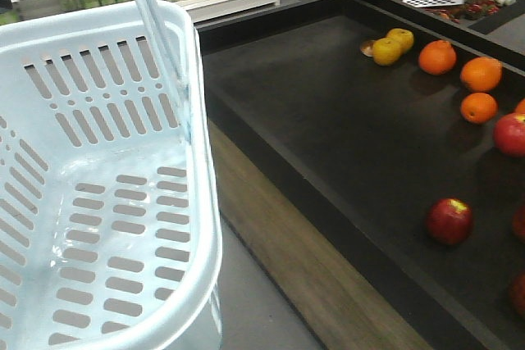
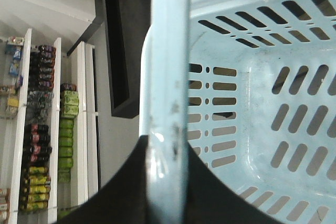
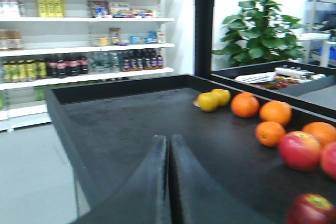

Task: Pick three apples into basket with both arms
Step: 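Drive the base along the aisle carrying the basket in the left gripper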

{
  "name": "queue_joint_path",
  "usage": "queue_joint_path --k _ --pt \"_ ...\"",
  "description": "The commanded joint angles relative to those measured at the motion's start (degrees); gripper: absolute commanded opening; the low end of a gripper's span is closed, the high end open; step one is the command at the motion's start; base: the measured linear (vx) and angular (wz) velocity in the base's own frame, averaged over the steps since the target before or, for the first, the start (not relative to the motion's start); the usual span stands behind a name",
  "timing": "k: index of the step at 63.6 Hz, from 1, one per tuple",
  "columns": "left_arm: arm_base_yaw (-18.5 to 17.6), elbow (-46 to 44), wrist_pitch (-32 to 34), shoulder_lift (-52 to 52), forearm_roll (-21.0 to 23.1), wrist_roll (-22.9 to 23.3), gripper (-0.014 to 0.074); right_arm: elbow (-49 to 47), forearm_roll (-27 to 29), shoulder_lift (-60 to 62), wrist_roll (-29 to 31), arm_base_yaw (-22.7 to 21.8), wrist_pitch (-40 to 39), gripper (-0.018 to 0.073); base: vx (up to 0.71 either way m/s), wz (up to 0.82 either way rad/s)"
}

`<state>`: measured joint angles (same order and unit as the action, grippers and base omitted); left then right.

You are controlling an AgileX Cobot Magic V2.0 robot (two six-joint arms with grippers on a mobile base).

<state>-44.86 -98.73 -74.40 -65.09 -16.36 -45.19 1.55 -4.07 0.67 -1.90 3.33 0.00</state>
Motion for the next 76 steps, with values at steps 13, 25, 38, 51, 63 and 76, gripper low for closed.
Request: queue_joint_path --k 13,25,38,51,63,76 --pt "-0.11 -1.85 2.87 0.78 -0.94 0.72 -0.0006 0.83 -0.6 0.73 0.4 -0.49 -4.37 -0.0008 0.02 0.42" --pt "-0.11 -1.85 2.87 0.78 -0.94 0.72 -0.0006 0.83 -0.6 0.73 0.4 -0.49 -4.37 -0.0008 0.03 0.32" --pt "-0.11 -1.85 2.87 0.78 -0.94 0.72 -0.0006 0.83 -0.6 0.73 0.4 -0.49 -4.37 -0.0008 0.03 0.25" --pt "-0.11 -1.85 2.87 0.78 -0.94 0.72 -0.0006 0.83 -0.6 0.73 0.4 -0.49 -4.37 -0.0008 0.04 0.26" --pt "-0.11 -1.85 2.87 0.78 -0.94 0.72 -0.0006 0.83 -0.6 0.73 0.4 -0.49 -4.37 -0.0008 0.06 0.33" --pt "-0.11 -1.85 2.87 0.78 -0.94 0.72 -0.0006 0.83 -0.6 0.73 0.4 -0.49 -4.37 -0.0008 0.09 0.36"
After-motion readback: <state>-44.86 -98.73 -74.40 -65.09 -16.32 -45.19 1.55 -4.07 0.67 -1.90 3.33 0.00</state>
